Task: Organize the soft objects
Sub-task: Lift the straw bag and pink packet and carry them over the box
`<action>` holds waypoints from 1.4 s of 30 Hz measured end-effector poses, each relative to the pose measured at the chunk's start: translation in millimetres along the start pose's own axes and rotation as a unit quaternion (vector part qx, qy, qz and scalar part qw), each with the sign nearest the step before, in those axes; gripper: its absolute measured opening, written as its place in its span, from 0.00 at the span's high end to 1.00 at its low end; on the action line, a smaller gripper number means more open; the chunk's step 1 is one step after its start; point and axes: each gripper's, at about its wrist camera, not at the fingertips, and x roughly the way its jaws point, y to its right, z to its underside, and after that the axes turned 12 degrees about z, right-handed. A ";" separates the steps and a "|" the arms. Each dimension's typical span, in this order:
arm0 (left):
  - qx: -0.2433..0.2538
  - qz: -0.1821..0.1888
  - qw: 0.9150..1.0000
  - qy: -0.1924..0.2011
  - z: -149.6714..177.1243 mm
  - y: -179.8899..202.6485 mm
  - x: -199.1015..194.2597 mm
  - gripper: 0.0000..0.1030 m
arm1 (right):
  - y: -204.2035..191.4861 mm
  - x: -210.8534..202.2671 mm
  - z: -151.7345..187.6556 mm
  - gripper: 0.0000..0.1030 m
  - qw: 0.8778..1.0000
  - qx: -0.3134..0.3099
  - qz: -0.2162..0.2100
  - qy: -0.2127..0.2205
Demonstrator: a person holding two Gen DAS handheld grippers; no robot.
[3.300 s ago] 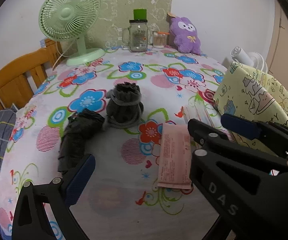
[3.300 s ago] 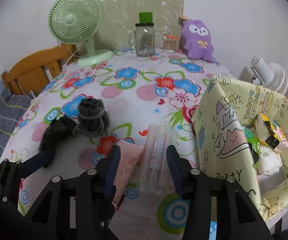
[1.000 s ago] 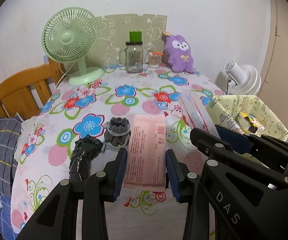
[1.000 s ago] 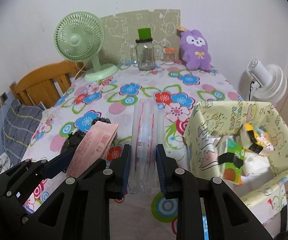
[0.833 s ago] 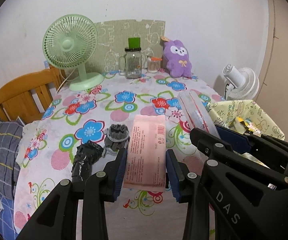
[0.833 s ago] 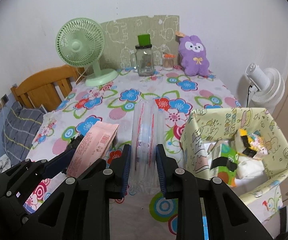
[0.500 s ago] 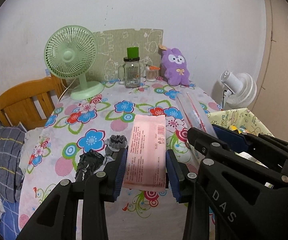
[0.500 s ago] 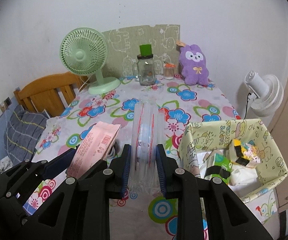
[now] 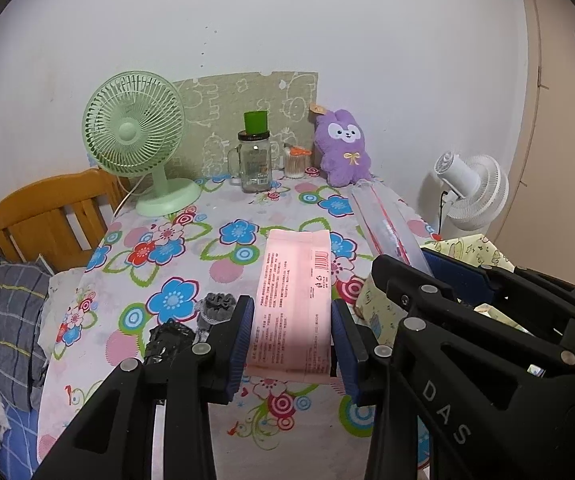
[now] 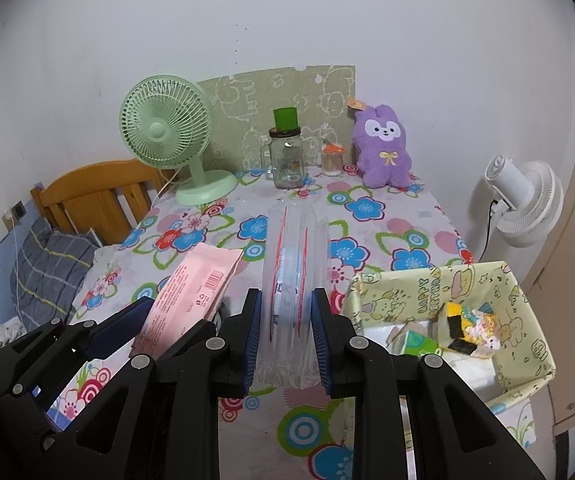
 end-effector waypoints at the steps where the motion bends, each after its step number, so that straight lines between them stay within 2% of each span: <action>1: 0.000 0.000 1.000 0.000 -0.9 2.1 0.8 0.62 | 2.0 -0.1 -0.3 0.73 1.000 0.000 0.000 0.001; 16: 0.019 0.016 1.000 -0.003 -7.6 39.4 16.3 0.62 | 43.3 2.0 -1.1 0.73 1.000 0.011 0.004 0.004; 42: 0.058 0.066 0.996 -0.021 -11.2 101.7 55.6 0.62 | 114.5 13.2 8.6 0.73 0.998 0.041 0.046 -0.006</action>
